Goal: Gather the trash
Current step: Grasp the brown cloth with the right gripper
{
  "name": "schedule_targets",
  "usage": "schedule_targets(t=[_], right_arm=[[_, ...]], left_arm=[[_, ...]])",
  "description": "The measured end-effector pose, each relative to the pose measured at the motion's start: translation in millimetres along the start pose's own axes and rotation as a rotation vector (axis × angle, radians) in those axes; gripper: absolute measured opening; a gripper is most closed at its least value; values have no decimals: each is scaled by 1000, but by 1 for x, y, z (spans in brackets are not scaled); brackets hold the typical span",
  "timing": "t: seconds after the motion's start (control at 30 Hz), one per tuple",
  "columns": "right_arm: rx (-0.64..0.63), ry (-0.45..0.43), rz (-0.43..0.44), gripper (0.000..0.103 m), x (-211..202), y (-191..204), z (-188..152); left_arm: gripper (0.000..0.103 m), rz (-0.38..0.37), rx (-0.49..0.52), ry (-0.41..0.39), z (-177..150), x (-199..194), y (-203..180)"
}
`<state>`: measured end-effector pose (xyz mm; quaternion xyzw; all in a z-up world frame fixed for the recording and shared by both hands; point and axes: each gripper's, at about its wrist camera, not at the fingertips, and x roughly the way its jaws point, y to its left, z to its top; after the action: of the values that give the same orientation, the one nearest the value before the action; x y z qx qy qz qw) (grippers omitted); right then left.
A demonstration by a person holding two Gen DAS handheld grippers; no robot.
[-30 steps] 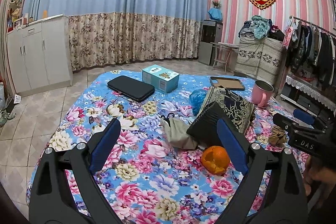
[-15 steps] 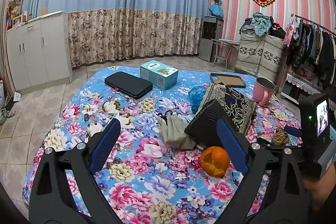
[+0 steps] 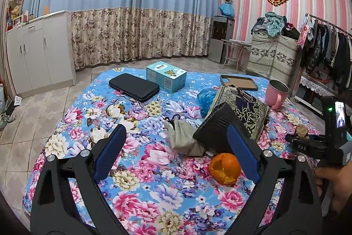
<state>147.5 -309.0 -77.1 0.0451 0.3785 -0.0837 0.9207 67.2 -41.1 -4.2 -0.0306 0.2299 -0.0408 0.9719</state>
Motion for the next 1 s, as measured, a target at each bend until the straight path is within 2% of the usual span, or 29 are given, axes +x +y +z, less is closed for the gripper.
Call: schedule_targets(t=[0.17, 0.27, 0.43, 0.6, 0.77, 1.0], right_arm=[[-4, -125, 106, 40, -27, 8, 2], [-27, -166, 131, 40, -35, 17, 3], [-24, -179, 152, 40, -37, 17, 6], [-6, -180, 182, 40, -37, 10, 5], [11, -178, 202, 40, -37, 4, 4], [14, -168, 216, 40, -35, 3, 3]], left_arm=[[90, -13, 5, 2, 1, 2, -5], [90, -23, 7, 9, 2, 7, -10], [90, -44, 28, 28, 1, 17, -24], [90, -71, 122, 49, -2, 32, -52], [90, -47, 302, 67, -12, 49, -83], [90, -35, 371, 138, -18, 80, -92]])
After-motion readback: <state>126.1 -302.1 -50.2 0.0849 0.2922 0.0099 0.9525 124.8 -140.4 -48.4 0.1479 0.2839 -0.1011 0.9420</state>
